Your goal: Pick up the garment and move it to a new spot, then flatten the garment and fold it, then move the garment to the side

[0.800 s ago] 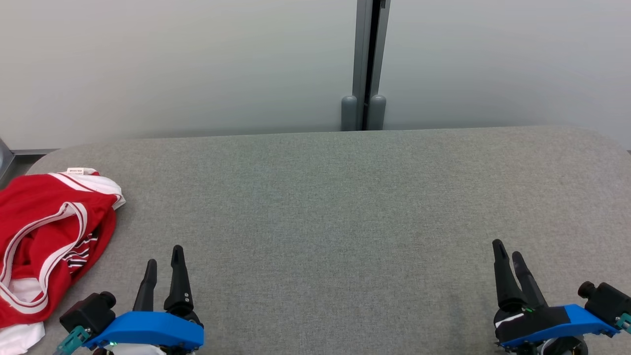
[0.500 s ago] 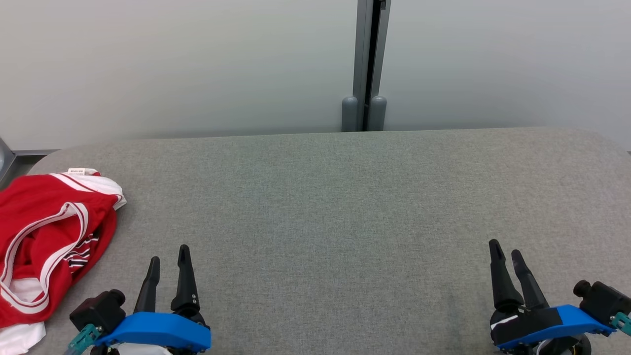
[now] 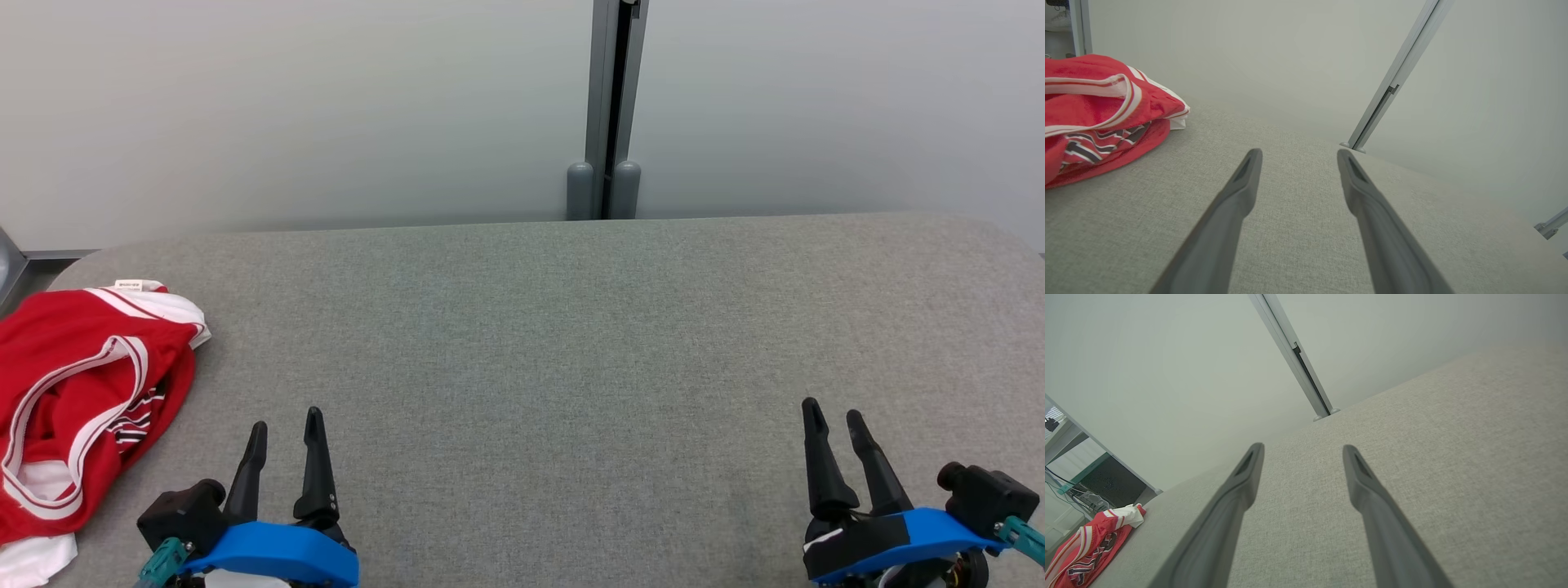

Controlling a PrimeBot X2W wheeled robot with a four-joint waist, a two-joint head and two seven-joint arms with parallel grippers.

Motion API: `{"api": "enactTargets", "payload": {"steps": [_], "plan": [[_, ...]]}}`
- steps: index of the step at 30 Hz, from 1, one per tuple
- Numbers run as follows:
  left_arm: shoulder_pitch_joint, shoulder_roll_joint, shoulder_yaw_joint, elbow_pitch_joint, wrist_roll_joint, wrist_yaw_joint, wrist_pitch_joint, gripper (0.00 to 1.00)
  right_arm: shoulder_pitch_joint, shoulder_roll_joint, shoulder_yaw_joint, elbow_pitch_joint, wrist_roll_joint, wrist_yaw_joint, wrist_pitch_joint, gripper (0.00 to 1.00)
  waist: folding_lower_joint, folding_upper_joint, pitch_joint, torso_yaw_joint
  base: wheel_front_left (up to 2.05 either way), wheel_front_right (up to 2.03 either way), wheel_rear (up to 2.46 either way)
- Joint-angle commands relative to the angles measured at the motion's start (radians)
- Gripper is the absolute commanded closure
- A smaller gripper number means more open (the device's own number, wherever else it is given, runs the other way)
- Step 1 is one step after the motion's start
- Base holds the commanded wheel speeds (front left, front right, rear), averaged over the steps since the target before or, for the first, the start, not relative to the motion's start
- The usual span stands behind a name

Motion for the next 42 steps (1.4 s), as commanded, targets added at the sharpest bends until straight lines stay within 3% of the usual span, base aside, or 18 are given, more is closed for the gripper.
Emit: {"api": "enactTargets", "payload": {"steps": [1, 42], "plan": [[-0.002, 0.009, -0.006, -0.003, 0.028, 0.006, -0.01, 0.0, -0.008, -0.007, 0.001, -0.002, -0.028, 0.002, -0.011, 0.0, 0.0, 0.0, -0.001, 0.0, 0.0, 0.0, 0.0], [-0.011, 0.026, -0.046, 0.068, 0.319, 0.059, -0.092, 0.0, -0.002, -0.009, 0.019, 0.025, -0.318, 0.003, -0.092, 0.0, 0.0, 0.0, -0.01, 0.004, 0.0, 0.0, 0.0]]}}
